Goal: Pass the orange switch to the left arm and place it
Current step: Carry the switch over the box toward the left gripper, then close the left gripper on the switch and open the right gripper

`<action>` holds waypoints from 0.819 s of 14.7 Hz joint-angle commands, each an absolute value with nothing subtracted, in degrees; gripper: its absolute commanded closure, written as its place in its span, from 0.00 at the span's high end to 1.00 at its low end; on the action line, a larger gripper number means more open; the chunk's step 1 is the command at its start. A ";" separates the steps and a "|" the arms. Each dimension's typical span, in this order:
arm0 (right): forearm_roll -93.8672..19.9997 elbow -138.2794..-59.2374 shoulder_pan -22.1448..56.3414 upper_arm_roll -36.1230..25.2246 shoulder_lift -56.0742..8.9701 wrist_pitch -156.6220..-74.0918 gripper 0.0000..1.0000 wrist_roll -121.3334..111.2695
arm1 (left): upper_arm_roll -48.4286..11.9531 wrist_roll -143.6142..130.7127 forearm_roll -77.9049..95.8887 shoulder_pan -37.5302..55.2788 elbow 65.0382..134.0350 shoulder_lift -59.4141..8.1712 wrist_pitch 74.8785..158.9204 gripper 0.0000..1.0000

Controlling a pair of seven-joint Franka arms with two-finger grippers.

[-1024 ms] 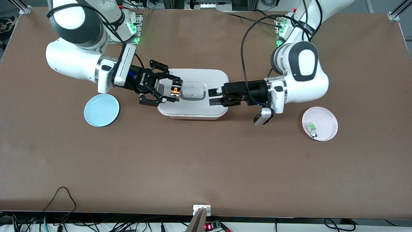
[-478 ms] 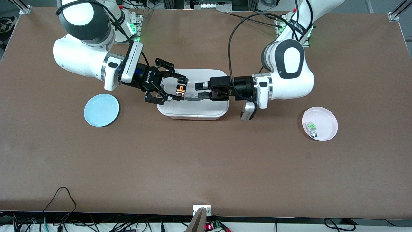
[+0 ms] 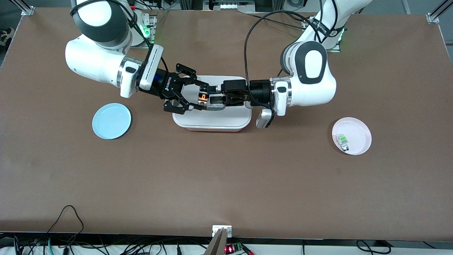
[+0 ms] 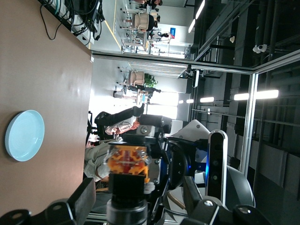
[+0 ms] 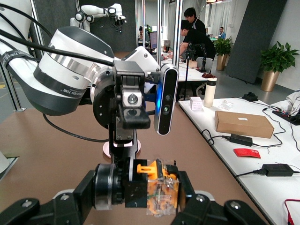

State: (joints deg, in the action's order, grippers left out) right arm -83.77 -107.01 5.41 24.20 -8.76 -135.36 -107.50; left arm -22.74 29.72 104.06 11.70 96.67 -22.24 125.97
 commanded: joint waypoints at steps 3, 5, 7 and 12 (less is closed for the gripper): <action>-86.48 -105.47 7.56 24.43 -9.93 -138.51 0.26 -108.28 | -22.68 34.96 105.99 13.45 94.04 -25.31 128.04 0.77; -86.48 -105.47 7.65 24.43 -9.93 -138.60 0.26 -108.28 | -22.68 36.21 106.17 13.45 93.43 -25.92 128.67 0.73; -86.57 -105.47 7.65 24.35 -9.93 -138.69 0.27 -108.28 | -22.68 36.47 106.17 13.27 92.81 -26.02 128.67 0.53; -86.57 -105.56 7.73 24.43 -9.93 -138.78 0.30 -108.11 | -22.76 36.47 106.26 12.66 92.81 -25.84 128.50 0.00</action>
